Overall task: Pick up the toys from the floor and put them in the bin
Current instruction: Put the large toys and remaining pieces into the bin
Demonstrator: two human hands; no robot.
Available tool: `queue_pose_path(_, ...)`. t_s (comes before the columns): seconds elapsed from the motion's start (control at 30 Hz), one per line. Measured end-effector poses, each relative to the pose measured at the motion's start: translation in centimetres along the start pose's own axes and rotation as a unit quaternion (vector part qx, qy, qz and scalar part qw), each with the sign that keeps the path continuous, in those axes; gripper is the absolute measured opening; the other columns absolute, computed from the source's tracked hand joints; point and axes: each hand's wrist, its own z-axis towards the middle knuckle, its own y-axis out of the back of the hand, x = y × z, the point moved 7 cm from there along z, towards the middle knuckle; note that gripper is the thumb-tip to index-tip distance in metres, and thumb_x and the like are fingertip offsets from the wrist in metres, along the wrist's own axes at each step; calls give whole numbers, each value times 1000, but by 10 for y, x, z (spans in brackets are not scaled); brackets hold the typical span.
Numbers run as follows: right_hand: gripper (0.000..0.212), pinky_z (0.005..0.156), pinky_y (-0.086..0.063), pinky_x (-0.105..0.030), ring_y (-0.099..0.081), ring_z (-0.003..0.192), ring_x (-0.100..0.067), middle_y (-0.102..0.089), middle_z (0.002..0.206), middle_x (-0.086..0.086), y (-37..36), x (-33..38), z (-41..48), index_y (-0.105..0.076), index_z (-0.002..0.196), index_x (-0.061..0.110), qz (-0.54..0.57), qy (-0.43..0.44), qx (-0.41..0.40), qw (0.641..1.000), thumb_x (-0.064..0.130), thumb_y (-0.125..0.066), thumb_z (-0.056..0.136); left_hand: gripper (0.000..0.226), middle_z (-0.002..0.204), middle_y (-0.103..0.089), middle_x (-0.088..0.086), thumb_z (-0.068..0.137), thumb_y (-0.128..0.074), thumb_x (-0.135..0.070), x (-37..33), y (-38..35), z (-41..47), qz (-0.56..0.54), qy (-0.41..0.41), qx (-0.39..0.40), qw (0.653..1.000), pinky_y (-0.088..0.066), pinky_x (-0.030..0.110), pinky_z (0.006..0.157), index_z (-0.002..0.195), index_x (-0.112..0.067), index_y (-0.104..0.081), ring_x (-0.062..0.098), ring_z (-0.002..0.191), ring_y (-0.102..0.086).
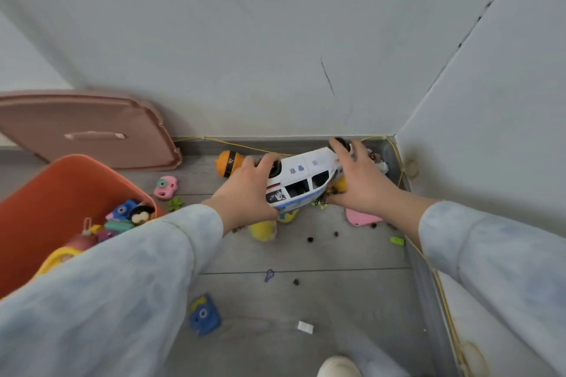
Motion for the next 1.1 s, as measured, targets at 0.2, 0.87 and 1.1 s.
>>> queue_pose_path(0.2,118,116,-32,-53,-29,143,-42,-9,160,-11,45,72,15,-12,153,42,50,73,-51,995,68,-77,57,96,114,-48,5,56,-79,-47,22,78,-33,24,-13,-64,998,-51,41,94,137,-39,-27,31,105,-55)
queue_pose_path(0.87,98,113,-33,-44,-36,131,-36,-28,147,-10,29,426,40,-34,150,39,14,287,-22,958,53,-82,66,100,123,-53,-3,55,-82,-61,231,222,-253,61,177,-177,966,-54,42,89,136,-39,-26,19,106,-59)
queue_pose_path(1.1,98,110,-38,-51,-33,132,-35,-26,145,-5,-40,475,36,-31,149,41,24,320,37,947,56,-81,66,104,120,-41,-9,56,-84,-59,285,192,-302,64,248,-132,958,-58,30,79,137,-40,-21,10,96,-57)
